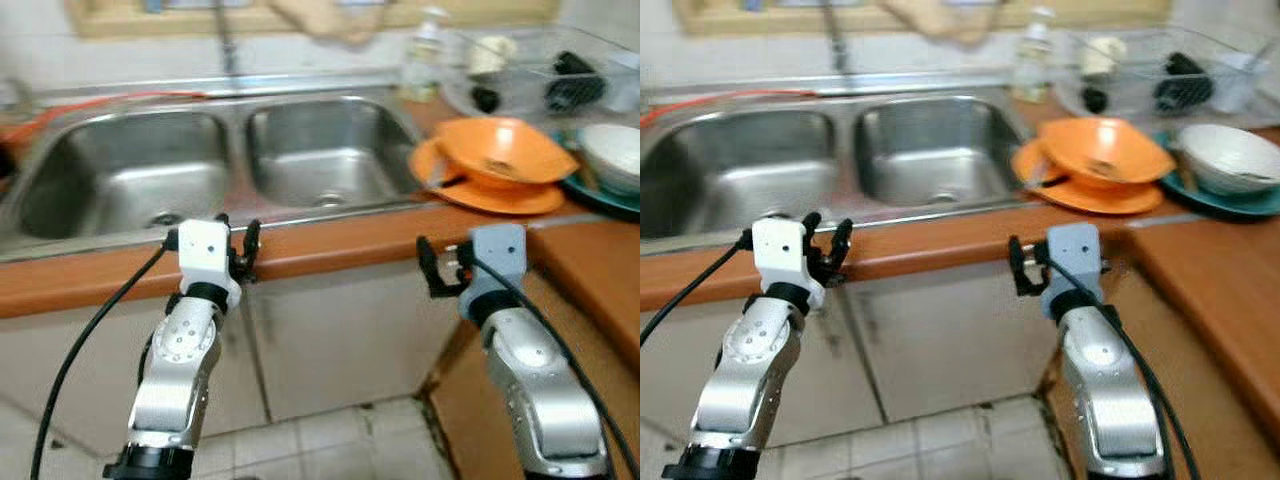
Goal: Kitchen organization
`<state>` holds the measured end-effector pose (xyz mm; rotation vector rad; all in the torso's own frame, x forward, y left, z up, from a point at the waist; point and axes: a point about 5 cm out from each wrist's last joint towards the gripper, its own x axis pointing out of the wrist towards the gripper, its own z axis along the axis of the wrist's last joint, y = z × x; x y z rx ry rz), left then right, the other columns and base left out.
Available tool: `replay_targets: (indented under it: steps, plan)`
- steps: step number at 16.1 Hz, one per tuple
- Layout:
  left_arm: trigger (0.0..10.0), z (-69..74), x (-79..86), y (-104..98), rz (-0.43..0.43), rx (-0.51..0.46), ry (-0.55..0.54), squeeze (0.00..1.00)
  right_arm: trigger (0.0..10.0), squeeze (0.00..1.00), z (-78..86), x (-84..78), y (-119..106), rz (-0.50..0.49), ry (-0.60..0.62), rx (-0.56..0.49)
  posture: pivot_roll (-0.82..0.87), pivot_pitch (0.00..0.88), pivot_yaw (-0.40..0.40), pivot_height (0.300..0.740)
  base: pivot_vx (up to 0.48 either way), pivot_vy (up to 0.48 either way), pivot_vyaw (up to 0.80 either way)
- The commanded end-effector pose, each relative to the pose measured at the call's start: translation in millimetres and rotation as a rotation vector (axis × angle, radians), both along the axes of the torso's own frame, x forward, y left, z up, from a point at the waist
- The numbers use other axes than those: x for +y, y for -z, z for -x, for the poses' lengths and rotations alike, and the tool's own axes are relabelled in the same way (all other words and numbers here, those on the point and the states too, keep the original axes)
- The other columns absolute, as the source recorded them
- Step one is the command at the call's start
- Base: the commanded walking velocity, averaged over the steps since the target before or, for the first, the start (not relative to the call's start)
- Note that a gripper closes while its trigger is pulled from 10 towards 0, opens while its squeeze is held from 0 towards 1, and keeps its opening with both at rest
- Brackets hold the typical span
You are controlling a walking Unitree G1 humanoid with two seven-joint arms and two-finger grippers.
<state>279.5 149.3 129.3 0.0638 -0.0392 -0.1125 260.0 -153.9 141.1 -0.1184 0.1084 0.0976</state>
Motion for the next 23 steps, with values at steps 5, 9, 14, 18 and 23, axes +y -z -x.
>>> replay_targets:
  steps: [5, 9, 14, 18, 23]
  plan:
    - [10.0, -1.7, 4.0, -2, -0.017, -0.004, -0.012, 0.0, 10.0, 0.0, -1.3, -0.9, 0, 0.007, 0.007, -0.003, -0.19, 0.0, 0.007, 0.74, 0.0, 0.0, 0.0]
    - [10.0, -3.0, 3.3, -6, -0.004, -0.022, -0.007, 0.0, 10.0, 0.0, -1.6, -1.9, -1, 0.008, 0.01, -0.009, -0.19, 0.0, 0.01, 0.74, 0.0, 0.0, 0.0]
    - [10.0, -1.0, -4.2, -9, 0.032, -0.039, 0.066, 0.0, 10.0, 0.0, -3.6, -0.9, -5, 0.023, -0.007, -0.027, -0.19, 0.0, 0.012, 0.74, 0.0, 0.0, 0.0]
    - [10.0, -0.3, -6.5, -9, 0.037, -0.044, 0.085, 0.0, 10.0, 0.0, -3.8, -0.8, -8, 0.014, -0.012, -0.035, -0.2, 0.0, 0.01, 0.74, 0.28, 0.0, -0.78]
    - [10.0, 0.3, -0.4, -18, 0.051, -0.102, 0.052, 0.0, 10.0, 0.0, -2.8, -0.2, -9, 0.021, -0.022, -0.047, -0.19, 0.0, 0.009, 0.74, 0.283, 0.0, -0.13]
